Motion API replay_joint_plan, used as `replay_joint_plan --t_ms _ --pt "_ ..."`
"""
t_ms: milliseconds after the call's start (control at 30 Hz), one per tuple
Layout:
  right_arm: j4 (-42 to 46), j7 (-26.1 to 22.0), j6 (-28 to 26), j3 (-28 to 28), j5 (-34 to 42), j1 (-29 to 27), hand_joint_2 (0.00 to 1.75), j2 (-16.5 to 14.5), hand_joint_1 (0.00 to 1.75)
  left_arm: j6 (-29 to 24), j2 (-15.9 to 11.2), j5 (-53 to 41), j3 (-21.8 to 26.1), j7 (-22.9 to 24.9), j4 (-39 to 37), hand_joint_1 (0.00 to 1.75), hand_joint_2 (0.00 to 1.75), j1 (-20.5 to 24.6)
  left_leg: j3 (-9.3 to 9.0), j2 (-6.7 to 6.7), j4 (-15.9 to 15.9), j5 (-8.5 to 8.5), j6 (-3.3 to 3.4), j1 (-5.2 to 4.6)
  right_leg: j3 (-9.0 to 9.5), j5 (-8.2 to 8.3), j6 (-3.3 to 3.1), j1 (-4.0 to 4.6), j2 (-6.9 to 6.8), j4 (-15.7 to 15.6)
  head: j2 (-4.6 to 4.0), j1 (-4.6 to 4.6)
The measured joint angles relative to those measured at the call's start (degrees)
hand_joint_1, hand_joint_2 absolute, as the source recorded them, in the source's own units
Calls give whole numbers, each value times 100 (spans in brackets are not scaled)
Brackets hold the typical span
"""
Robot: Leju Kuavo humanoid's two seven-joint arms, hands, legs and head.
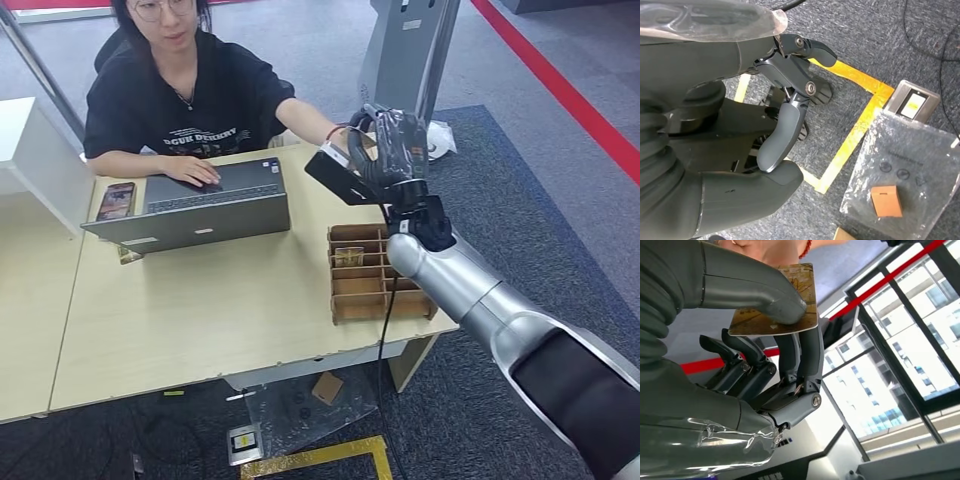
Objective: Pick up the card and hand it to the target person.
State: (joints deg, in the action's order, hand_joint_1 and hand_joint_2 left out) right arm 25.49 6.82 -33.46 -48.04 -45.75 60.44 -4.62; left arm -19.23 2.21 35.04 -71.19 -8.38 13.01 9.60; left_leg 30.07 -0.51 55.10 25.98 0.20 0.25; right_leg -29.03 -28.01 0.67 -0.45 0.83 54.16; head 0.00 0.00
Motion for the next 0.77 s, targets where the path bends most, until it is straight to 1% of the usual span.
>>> replay_joint_plan --t_ms 200,333,367,467,500,600,667,733,767 --pt "38 25 -119 -158 -51 -83 175 98 175 47 3 -57 -53 55 -7 0 175 7 9 30 4 -3 3 0 3 -5 3 0 -28 -3 0 0" --pt "398 -66 -253 -251 -35 -157 175 288 175 62 -13 -85 -64 64 -4 0 175 12 17 38 8 -5 3 -1 -4 -5 3 -1 -37 -2 0 0" --pt "567 -97 -298 -257 -2 -193 175 361 142 54 -17 -78 -49 48 -1 0 175 13 20 40 10 -4 3 -1 -5 -6 3 -1 -39 0 0 0" --pt "1186 -231 -290 -227 186 -330 175 629 11 38 -24 -69 -14 -3 -1 0 175 16 22 45 13 -2 3 -1 -6 -9 3 -1 -44 0 0 0" --pt "1457 -263 -302 -210 237 -393 175 748 0 38 -27 -75 -12 -10 -2 0 175 15 23 48 13 -1 3 0 -5 -10 3 -1 -47 0 0 0" --pt "2619 -323 -488 -46 426 -728 175 1190 0 12 -43 -67 23 -31 2 0 175 1 23 57 16 -2 3 2 -4 -12 3 1 -57 -2 0 0" --pt "3750 -350 -596 196 580 -1125 175 1557 0 -13 -65 -45 57 -65 9 0 175 -17 25 59 18 -3 5 2 -7 -12 4 2 -60 -2 0 0" --pt "4902 -258 -596 450 618 -1557 175 1913 0 -24 -100 -15 94 -107 11 0 175 -37 26 66 18 -5 5 4 -6 -12 5 3 -67 -5 0 0" --pt "5197 -228 -582 528 613 -1675 175 1999 0 -20 -112 -9 101 -121 12 0 175 -41 27 70 18 -5 5 5 -5 -12 5 4 -72 -7 0 0"
